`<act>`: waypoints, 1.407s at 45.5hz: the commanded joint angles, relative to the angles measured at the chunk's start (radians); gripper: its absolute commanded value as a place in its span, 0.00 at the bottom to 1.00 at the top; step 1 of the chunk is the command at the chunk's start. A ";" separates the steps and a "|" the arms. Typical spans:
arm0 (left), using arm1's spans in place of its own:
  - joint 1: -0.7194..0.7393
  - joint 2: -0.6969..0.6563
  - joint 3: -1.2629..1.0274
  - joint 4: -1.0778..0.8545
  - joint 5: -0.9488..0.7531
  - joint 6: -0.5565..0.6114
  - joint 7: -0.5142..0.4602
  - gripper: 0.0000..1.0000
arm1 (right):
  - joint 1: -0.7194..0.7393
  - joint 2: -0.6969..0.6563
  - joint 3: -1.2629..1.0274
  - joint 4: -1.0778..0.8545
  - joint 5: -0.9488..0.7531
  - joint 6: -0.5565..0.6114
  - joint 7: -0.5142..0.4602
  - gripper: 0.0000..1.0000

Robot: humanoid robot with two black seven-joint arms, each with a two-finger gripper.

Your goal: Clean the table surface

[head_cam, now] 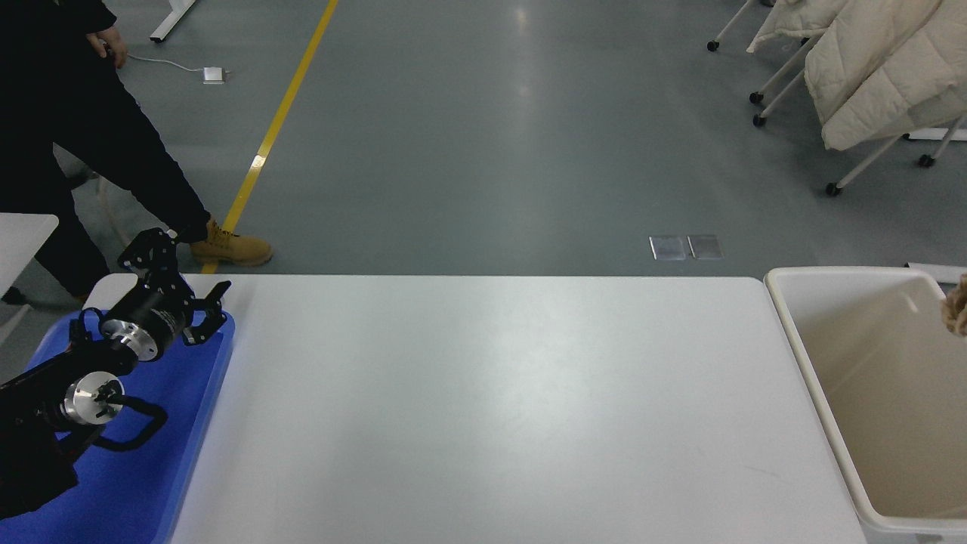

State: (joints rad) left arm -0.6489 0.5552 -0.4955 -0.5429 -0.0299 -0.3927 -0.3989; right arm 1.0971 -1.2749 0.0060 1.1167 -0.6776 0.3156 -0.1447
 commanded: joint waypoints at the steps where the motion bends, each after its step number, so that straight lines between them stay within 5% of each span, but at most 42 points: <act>1: 0.000 0.000 0.000 0.000 0.001 0.000 0.000 1.00 | -0.147 0.219 -0.004 -0.271 0.003 -0.193 0.000 0.00; 23: 0.000 0.000 0.000 0.000 0.001 0.000 0.000 1.00 | -0.338 0.667 0.008 -0.833 0.018 -0.400 0.004 0.00; 34: 0.000 0.000 0.000 0.000 -0.001 0.000 0.000 1.00 | -0.378 0.867 -0.009 -1.041 0.154 -0.483 0.010 0.00; 46: 0.000 0.000 0.000 0.000 0.001 0.000 0.000 1.00 | -0.436 0.947 0.006 -1.055 0.273 -0.592 0.011 0.00; 64: 0.000 0.000 0.000 0.000 0.001 0.000 0.000 1.00 | -0.434 0.947 0.008 -1.055 0.313 -0.592 0.013 0.00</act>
State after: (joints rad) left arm -0.6488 0.5553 -0.4955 -0.5429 -0.0293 -0.3927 -0.3988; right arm 0.6674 -0.3444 0.0123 0.0709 -0.3925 -0.2635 -0.1330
